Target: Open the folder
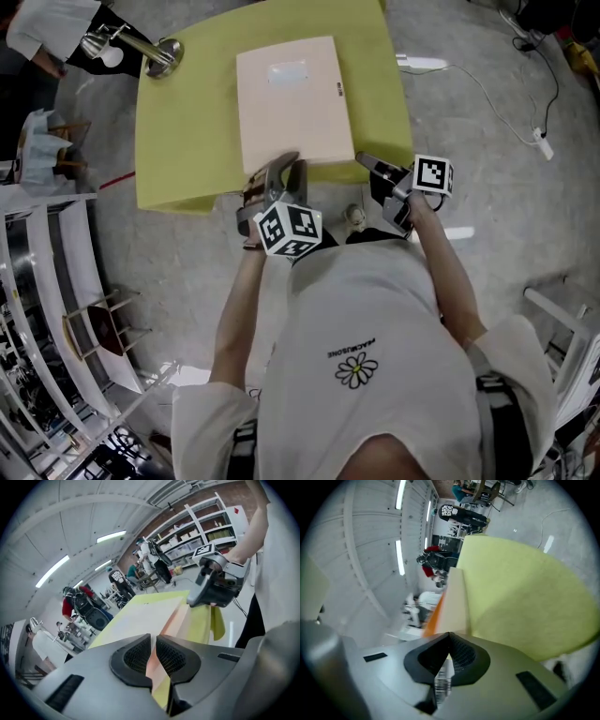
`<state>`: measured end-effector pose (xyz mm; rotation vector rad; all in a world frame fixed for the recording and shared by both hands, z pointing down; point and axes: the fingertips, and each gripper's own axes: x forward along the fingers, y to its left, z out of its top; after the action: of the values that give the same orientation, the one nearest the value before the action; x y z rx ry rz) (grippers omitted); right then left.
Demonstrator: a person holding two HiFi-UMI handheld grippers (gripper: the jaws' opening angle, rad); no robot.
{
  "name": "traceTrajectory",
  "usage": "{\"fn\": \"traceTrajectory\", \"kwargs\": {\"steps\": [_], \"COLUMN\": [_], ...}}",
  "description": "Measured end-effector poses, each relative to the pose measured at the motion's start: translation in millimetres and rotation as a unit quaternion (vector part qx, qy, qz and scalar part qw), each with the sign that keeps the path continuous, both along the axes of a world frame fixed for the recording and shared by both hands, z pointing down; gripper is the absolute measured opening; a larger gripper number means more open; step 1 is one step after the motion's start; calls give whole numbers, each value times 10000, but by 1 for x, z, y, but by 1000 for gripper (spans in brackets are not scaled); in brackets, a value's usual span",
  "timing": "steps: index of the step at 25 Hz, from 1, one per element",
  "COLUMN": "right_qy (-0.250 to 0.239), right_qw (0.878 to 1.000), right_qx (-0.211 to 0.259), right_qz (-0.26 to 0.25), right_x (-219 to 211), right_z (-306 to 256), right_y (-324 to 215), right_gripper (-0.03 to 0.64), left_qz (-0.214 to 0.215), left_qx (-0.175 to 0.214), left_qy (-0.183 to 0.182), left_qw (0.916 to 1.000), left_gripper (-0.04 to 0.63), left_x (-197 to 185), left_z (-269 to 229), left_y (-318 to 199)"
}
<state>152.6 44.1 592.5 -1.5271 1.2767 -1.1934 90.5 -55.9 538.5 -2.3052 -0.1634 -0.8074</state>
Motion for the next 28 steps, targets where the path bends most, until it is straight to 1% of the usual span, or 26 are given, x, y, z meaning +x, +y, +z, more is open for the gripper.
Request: {"fn": "traceTrajectory", "kwargs": {"steps": [1, 2, 3, 4, 5, 7, 10, 11, 12, 13, 14, 16, 18, 21, 24, 25, 26, 28], "right_qy": [60, 161, 268, 303, 232, -39, -56, -85, -158, -209, -178, 108, 303, 103, 181, 229, 243, 204], "right_qw": [9992, 9971, 9952, 9943, 9951, 9986, 9991, 9971, 9940, 9909, 9894, 9921, 9960, 9996, 9986, 9976, 9968, 9966], "right_qx": [-402, -713, -873, -905, -819, -393, 429, 748, 1039, 1244, 1323, 1165, 805, 100, -479, -655, -762, -790], "right_qz": [-56, -193, -357, -471, -494, -340, -11, 131, 309, 479, 578, 462, 237, 240, 121, 72, 62, 107], "right_x": [-4, -11, -19, -25, -30, -29, -10, -1, 8, 17, 25, 32, 30, 27, 26, 24, 24, 26], "right_z": [11, 19, 25, 27, 26, 15, -19, -32, -44, -54, -59, -59, -49, -27, -7, -1, 2, 2], "right_y": [3, 5, 7, 9, 12, 14, 5, 3, 3, 4, 3, -7, -20, -22, -25, -25, -25, -25], "right_gripper": [6, 6, 6, 6, 6, 6, 10, 76, 194, 226, 237, 247, 245, 245, 245, 233, 204, 201], "left_qz": [-93, -201, -303, -378, -416, -427, -500, -500, -468, -416, -361, -279, -314, -436, -521, -611, -745, -1047], "left_qx": [-105, -261, -464, -676, -857, -1087, -1279, -1259, -1199, -1139, -1088, -978, -990, -1199, -1350, -1477, -1638, -2004], "left_qy": [116, 245, 360, 450, 516, 594, 669, 673, 660, 631, 592, 518, 467, 452, 474, 570, 728, 1097], "left_qw": [9998, 9992, 9978, 9960, 9941, 9914, 9883, 9885, 9895, 9906, 9916, 9935, 9935, 9908, 9883, 9855, 9810, 9679], "left_gripper": [40, 40, 40, 38, 38, 36, 23, 23, 23, 23, 23, 23, 23, 23, 23, 23, 23, 21], "left_x": [1, 2, 4, 7, 10, 13, 12, 12, 13, 13, 14, 15, 15, 16, 15, 15, 15, 14], "left_z": [-4, -9, -16, -23, -29, -35, -40, -41, -42, -41, -38, -31, -25, -21, -17, -20, -27, -48], "left_y": [-2, -5, -6, -7, -6, -6, -15, -17, -17, -14, -11, -7, -5, -7, -12, -15, -21, -36]}}
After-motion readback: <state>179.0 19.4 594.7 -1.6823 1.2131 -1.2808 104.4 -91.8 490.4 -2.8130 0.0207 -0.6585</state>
